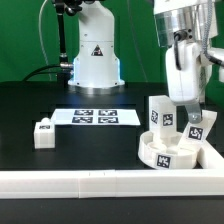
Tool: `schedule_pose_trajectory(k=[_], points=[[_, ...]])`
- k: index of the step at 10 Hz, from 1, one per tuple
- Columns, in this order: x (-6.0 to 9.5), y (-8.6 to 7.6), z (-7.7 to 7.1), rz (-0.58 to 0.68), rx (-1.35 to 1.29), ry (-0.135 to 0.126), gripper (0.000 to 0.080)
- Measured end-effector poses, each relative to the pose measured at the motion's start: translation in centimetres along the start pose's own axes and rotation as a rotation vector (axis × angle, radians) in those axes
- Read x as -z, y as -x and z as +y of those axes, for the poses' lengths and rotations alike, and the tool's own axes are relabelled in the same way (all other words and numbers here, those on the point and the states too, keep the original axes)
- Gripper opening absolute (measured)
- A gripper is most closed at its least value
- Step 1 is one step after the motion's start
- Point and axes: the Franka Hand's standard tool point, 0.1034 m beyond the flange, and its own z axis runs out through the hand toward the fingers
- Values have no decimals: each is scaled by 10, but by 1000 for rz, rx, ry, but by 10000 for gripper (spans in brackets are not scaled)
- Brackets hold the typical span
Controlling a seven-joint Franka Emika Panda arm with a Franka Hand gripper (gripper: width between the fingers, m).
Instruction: Assemble stool
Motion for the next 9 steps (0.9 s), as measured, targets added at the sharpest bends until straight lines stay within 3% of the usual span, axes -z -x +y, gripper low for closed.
schedule_pose_trajectory(k=[1,2,3,4,5,6,8,9], points=[[0,0,-1,-9,-25,-6,335],[-1,0,0,-15,-49,-2,412],[-2,2,2,-20,-32,1,412],[-2,2,2,-20,-21,1,550],[-2,2,2,-20,-19,1,629],[3,2,1,-21,34,5,629],[27,-5,-12,-31,197,-9,645],[34,-6,-13,-35,166,14,649]])
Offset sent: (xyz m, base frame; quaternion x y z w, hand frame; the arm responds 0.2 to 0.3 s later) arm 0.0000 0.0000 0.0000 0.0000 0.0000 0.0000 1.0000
